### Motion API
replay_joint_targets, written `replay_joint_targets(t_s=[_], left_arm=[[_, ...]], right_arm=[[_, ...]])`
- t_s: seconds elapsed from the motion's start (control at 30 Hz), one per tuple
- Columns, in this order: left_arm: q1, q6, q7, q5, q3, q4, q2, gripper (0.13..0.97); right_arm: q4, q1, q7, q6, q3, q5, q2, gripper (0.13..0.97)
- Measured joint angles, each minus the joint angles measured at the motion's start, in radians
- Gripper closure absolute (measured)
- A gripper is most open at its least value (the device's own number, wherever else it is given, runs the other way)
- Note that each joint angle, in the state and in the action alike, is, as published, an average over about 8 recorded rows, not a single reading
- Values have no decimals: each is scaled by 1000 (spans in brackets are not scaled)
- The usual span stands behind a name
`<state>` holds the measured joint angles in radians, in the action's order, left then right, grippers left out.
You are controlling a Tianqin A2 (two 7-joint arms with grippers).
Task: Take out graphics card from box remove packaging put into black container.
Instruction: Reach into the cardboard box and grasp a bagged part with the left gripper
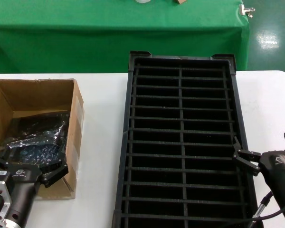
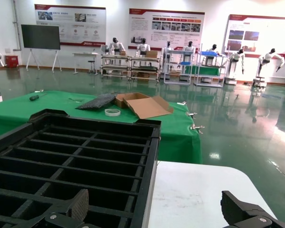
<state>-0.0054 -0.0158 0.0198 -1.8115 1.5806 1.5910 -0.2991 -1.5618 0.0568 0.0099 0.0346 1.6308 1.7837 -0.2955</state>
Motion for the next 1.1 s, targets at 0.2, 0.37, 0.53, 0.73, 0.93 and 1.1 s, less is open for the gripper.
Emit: replay_joint_targets(t_s=[0.2,0.37,0.53,0.73,0.93,1.1], left_arm=[[0,0,0,0,0,0,0,132],[0,0,0,0,0,0,0,132],[0,0,0,0,0,0,0,132],[-1,-10,8,3,-18,9,6,132],[-6,-52,45,0,-89,64,17,132],[-17,-73,85,-7,-156,135,-6,132]], right_arm=[[0,0,0,0,0,0,0,129],[0,0,0,0,0,0,0,129],[0,0,0,0,0,0,0,129],[0,0,0,0,0,0,0,129],[0,0,0,0,0,0,0,129],[0,0,0,0,0,0,0,129]])
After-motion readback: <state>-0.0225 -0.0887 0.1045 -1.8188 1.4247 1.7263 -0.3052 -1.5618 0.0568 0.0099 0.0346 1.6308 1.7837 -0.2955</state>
